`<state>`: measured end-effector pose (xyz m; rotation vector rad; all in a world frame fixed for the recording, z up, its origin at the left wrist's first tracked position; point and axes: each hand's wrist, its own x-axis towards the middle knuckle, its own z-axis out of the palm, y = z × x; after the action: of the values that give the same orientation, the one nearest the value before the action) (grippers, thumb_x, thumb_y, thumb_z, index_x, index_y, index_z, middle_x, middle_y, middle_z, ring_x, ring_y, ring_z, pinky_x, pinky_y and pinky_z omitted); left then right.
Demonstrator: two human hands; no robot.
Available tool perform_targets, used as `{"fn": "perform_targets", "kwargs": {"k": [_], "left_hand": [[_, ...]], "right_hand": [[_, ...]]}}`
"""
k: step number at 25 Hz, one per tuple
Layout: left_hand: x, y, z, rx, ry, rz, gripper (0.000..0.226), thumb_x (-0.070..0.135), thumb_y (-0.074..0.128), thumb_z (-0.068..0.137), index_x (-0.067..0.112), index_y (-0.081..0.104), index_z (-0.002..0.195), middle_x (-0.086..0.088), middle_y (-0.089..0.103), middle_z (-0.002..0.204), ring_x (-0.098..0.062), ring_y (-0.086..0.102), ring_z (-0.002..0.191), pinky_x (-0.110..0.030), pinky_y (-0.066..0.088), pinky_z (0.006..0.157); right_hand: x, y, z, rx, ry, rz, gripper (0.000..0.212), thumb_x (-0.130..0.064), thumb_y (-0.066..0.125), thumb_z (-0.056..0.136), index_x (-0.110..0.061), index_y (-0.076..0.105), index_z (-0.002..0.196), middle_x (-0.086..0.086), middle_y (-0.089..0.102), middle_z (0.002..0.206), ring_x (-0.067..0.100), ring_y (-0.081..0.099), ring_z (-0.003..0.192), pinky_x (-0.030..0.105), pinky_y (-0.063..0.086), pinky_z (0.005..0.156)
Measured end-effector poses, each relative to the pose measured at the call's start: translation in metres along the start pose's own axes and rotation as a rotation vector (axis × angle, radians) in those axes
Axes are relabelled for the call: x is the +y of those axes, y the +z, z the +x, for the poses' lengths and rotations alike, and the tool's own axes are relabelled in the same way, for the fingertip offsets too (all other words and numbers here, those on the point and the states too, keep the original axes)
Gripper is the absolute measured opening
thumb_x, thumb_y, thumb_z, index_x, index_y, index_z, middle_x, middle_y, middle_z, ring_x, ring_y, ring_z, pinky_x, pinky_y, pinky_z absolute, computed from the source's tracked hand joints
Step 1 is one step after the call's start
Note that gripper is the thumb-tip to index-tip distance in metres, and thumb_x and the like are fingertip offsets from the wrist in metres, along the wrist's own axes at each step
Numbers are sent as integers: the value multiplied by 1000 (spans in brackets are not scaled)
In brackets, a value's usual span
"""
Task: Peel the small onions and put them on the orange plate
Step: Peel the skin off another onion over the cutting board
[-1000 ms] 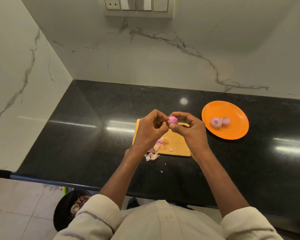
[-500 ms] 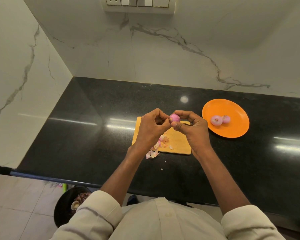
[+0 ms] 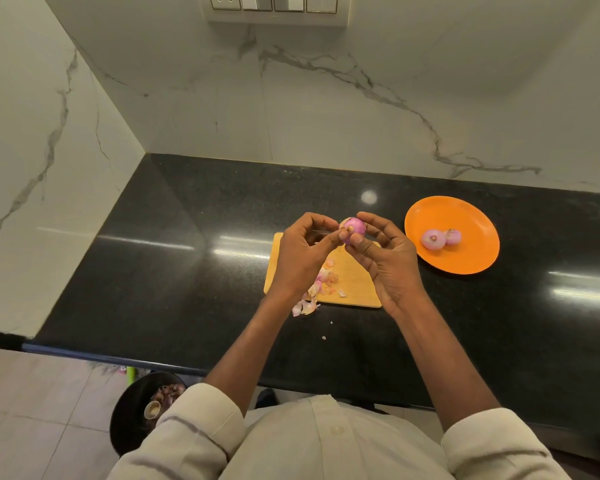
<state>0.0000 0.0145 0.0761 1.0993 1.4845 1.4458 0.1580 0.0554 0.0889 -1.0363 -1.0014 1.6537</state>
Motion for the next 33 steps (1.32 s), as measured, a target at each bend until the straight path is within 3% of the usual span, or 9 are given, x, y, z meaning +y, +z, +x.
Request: {"fn": "perform_targets", "kwargs": {"k": [3,11,14,16,18,22,25,28,33], "left_hand": [[0,2,-3,26,8,16,18,14,79,97,2,72,110,-7,79,99,-17,79,91,-28,64,83],[2,7,-3,83,92,174,13,17,80,96,12,68,96,-1,69,83,-12,66,72,-35,61,69],[0,5,-2,146,75,119,11,12,76,95,10,66,94,-8,68,85,-27,70,77,-45,65,71],[-2,3,-2,177,55,55,10,9,74,97,6,64,96,-13,68,87,-35,71,81,-49,66,74],[-1,3,-3,183,35,15,12,8,74,98,3,63,99,-11,68,88,-29,73,80,-44,67,75],[-3,3,-4,147,14,-50,20,18,72,103,4,65,117,-5,72,100,-19,74,86,-41,67,80],[-5,3,-4,71,-20,-107,31,24,68,105,8,65,132,-10,74,114,-23,75,97,-38,65,85],[-9,4,-4,-4,-26,-37,36,26,76,100,15,69,133,-4,75,120,-24,74,111,-46,64,96],[-5,2,-6,1,-61,-127,27,17,75,100,5,75,124,-10,80,109,-17,77,90,-34,65,82]], "right_hand": [[0,0,-1,-11,7,4,48,-14,86,71,-18,75,118,8,74,124,28,72,120,42,62,95],[1,0,-4,-29,-25,-60,41,-7,86,78,-17,77,117,1,72,127,26,68,126,46,62,96],[-1,3,-5,-31,8,27,40,-12,81,82,-17,74,121,4,73,126,29,71,122,42,64,93],[-2,3,-6,-23,67,114,33,-10,71,94,-18,71,126,7,75,126,32,74,116,40,65,89],[-1,1,-5,-4,99,112,30,-10,63,102,-19,70,130,7,74,128,33,75,113,41,64,86],[-2,1,-5,-2,111,108,32,-7,62,103,-16,70,133,5,75,127,31,73,118,37,62,85],[-3,2,-5,0,113,102,32,-5,61,103,-14,69,133,6,76,125,31,72,121,37,63,91],[-3,4,-6,-26,103,71,33,-4,63,103,-14,69,134,8,75,127,29,72,121,39,62,97],[-4,5,-8,-11,103,4,37,-7,70,98,-15,69,134,7,77,122,26,75,115,36,63,90]]}}
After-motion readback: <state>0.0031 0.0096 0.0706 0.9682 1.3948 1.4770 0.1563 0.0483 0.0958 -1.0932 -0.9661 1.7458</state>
